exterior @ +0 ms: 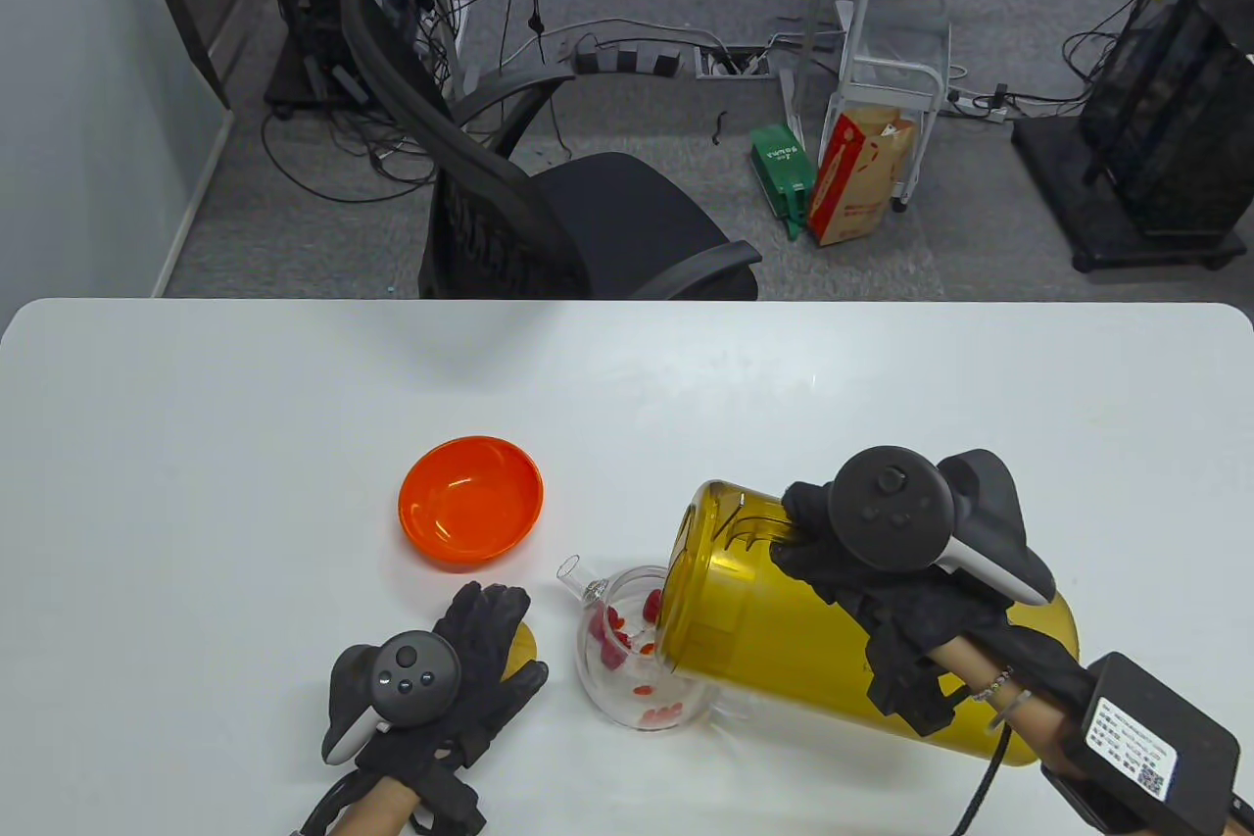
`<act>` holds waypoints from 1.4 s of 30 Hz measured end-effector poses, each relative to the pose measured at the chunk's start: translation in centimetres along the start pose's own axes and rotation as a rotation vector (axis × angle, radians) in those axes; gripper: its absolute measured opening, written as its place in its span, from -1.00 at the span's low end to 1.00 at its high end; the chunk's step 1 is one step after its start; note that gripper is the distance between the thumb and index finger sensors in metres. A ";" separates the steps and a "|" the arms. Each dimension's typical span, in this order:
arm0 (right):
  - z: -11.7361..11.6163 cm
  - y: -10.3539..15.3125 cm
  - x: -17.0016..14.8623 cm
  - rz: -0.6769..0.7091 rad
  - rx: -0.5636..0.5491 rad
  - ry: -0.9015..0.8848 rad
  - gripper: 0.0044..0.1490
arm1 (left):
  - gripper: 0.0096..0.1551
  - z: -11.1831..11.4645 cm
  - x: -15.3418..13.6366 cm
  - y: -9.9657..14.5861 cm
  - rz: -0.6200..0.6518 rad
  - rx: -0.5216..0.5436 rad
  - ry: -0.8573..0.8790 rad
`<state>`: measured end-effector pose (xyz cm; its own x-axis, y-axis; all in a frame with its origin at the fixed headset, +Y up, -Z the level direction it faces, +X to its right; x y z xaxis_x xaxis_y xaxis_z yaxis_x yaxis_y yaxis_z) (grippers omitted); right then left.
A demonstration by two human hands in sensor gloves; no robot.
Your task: Make wolfberry and red date tea
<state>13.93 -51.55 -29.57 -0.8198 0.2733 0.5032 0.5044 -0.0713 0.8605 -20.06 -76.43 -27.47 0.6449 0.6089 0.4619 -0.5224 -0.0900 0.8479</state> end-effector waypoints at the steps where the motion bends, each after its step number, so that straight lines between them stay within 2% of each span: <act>1: 0.0 0.0 0.0 0.000 0.000 0.000 -0.56 | -0.12 0.0 0.0 0.0 0.000 0.000 0.000; 42: 0.0 -0.1 0.0 0.000 0.010 0.011 -0.57 | -0.12 0.0 0.0 0.0 0.000 0.000 -0.001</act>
<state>13.86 -51.49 -29.66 -0.8226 0.2628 0.5042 0.5072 -0.0615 0.8596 -20.07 -76.46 -27.50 0.6455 0.6078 0.4625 -0.5228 -0.0899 0.8477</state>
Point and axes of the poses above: the tracker on the back of each hand, its own x axis roughly to the thumb side, its own y axis roughly from the fingertips to the wrist, z = x × y, the point moved 2 cm from there along -y, roughly from the wrist to the fingertips, and after that the axes turned 11 degrees about z, right-handed, at the moved point
